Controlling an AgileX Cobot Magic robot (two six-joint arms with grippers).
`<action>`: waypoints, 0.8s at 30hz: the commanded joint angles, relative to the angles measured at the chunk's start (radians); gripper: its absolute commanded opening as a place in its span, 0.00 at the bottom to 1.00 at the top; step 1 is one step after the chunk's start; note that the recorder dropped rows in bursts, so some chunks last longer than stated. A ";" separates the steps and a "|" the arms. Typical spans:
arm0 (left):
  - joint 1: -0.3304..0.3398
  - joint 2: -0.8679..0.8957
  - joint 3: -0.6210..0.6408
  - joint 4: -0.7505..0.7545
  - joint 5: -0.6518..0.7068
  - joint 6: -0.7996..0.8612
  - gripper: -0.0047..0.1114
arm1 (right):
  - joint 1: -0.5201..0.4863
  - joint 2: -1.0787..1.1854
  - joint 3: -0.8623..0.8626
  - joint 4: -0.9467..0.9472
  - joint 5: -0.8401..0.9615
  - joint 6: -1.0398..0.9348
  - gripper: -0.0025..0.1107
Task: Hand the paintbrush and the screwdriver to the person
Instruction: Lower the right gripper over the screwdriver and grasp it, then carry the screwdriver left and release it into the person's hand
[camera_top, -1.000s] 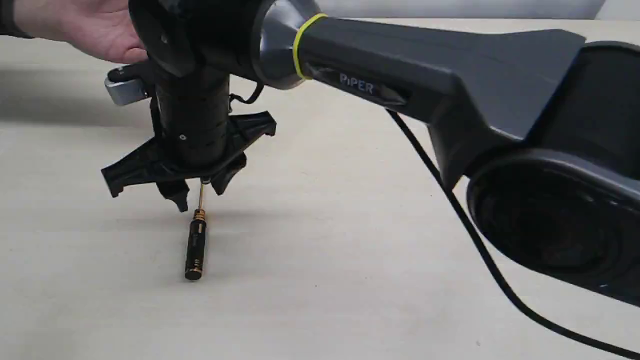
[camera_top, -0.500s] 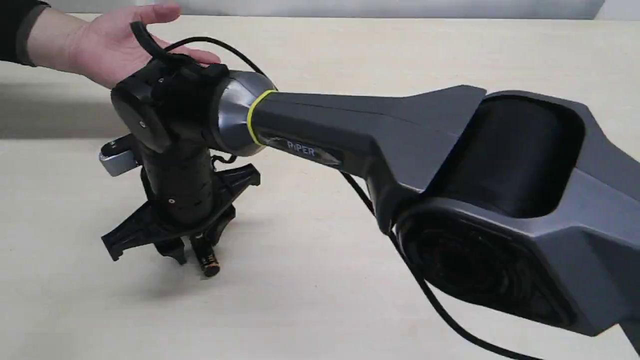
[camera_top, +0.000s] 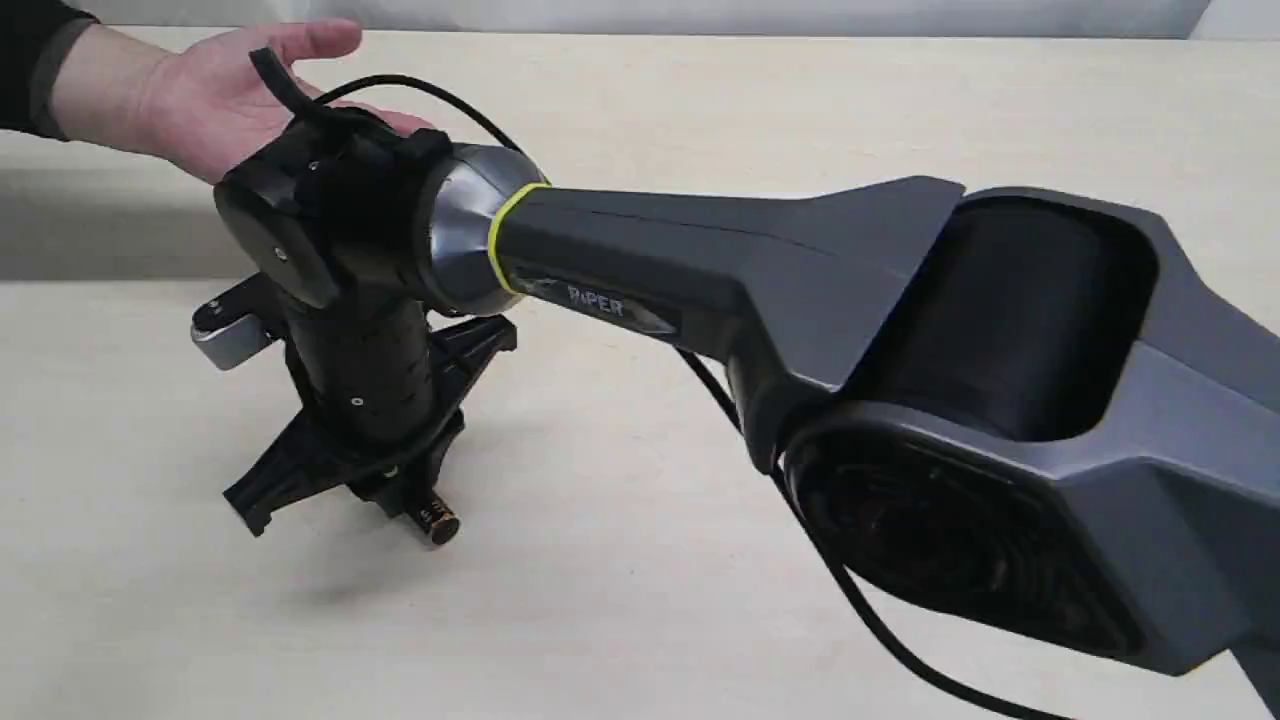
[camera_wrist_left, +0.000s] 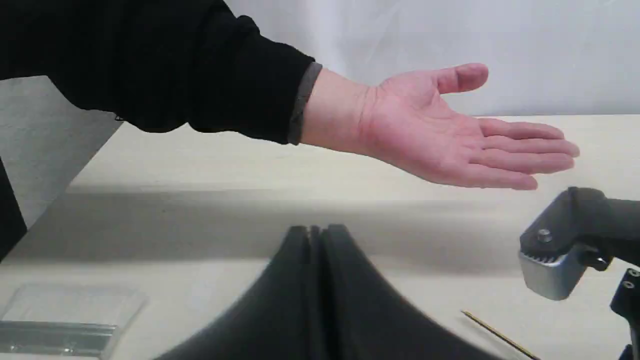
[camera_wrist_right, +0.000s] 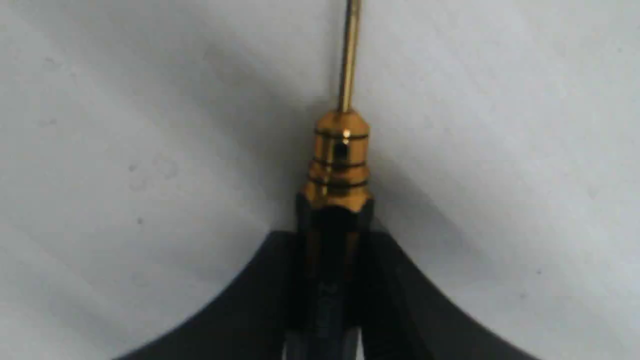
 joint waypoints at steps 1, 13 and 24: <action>-0.008 -0.002 0.002 -0.004 -0.005 -0.002 0.04 | -0.002 -0.021 0.014 -0.030 0.013 -0.050 0.06; -0.008 -0.002 0.002 -0.004 -0.005 -0.002 0.04 | -0.002 -0.345 0.014 -0.038 0.013 -0.068 0.06; -0.008 -0.002 0.002 -0.002 -0.008 -0.002 0.04 | -0.002 -0.393 0.014 -0.065 -0.380 -0.093 0.06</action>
